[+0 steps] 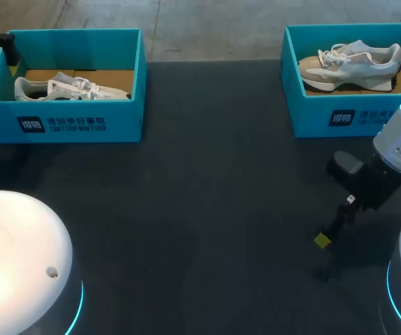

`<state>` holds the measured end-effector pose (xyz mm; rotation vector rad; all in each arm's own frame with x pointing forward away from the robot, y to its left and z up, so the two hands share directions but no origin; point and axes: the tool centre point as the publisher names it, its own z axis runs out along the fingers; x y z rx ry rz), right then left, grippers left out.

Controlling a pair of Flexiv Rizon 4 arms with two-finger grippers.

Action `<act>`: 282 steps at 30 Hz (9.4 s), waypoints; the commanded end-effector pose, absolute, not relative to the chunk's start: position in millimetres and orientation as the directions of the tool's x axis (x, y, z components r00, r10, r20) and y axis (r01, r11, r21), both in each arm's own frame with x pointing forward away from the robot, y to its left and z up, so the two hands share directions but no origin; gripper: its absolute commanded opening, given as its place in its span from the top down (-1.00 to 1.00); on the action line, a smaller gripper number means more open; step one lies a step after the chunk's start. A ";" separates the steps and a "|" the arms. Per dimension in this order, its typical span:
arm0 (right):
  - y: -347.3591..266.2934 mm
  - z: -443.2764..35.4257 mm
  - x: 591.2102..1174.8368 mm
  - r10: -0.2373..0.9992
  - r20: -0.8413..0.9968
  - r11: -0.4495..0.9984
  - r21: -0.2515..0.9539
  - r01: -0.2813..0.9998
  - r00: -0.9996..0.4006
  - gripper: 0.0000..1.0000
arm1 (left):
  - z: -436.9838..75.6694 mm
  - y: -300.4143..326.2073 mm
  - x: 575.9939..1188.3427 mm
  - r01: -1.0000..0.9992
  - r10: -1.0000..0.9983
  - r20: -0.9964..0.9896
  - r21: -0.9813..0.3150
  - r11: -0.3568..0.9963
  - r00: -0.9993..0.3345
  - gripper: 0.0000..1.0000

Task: Take the shoe out of the shoebox, open the shoe tongue, remove and reinsert the insole, then place the shoe into the shoebox

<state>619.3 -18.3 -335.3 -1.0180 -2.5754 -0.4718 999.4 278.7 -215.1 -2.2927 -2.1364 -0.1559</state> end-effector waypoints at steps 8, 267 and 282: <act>-21.3 -328.2 629.2 0.614 0.409 0.686 0.148 0.713 -0.676 -1.00 | -214.7 278.8 998.3 0.995 0.995 0.077 0.068 -0.073 0.068 -1.00; -331.8 -394.3 1169.2 0.988 -0.142 -0.089 -0.179 0.980 0.063 -0.24 | -214.7 278.8 998.3 0.995 0.995 0.077 0.068 -0.073 0.068 -1.00; -330.7 -396.4 1165.0 0.988 -0.139 -0.095 -0.189 0.977 0.069 0.60 | -214.7 278.8 998.3 0.995 0.995 0.077 0.068 -0.073 0.068 -1.00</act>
